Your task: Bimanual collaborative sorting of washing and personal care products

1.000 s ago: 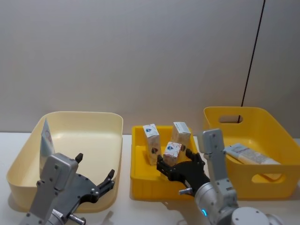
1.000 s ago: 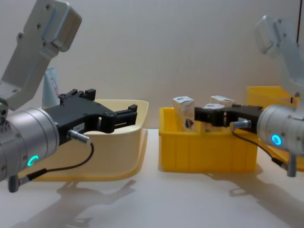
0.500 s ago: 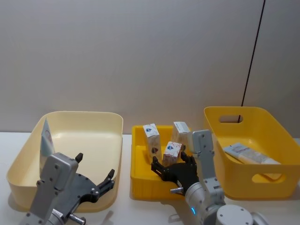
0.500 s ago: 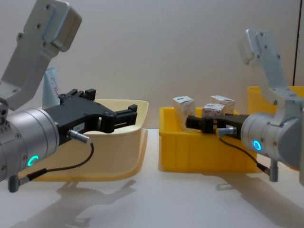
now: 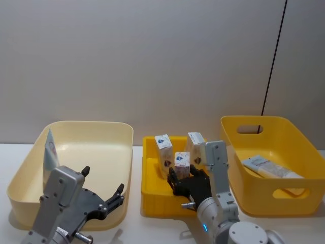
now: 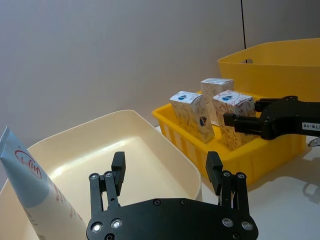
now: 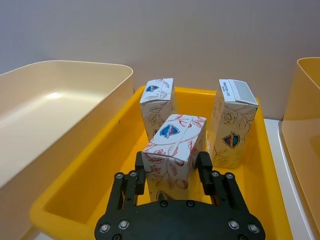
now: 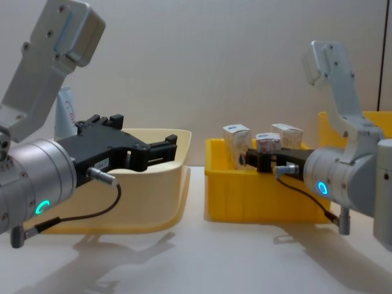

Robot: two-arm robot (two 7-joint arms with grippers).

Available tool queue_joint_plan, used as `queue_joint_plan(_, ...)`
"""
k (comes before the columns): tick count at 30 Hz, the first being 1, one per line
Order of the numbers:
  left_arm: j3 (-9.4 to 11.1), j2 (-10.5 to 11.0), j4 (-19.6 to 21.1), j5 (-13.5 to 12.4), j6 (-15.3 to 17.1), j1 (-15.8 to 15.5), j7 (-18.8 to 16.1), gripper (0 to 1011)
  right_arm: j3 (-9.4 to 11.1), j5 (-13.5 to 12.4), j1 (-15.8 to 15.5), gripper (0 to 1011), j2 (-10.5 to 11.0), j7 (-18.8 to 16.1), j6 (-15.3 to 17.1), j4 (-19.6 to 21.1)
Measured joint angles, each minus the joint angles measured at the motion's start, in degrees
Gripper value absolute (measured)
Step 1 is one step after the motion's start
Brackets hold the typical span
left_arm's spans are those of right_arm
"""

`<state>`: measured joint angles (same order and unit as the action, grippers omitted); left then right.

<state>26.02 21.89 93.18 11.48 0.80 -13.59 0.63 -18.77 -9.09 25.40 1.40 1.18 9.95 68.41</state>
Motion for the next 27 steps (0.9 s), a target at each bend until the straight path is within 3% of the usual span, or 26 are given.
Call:
queue_joint_plan(3,0.00,0.00,0.00,0.00,0.00,0.00,0.00,1003,0.05,0.06,0.05,551,-0.11,0.08,-0.05,-0.14)
queue_joint_plan(7,0.00,0.00,0.00,0.00,0.00,0.00,0.00,1002,0.10,0.14,0.03,491,-0.11,0.07,-0.27,-0.11)
queue_joint_plan(27,0.00,0.00,0.00,0.00,0.00,0.00,0.00,1003,2.33,0.43,-1.15,452,1.84,-2.06,-6.77,6.37)
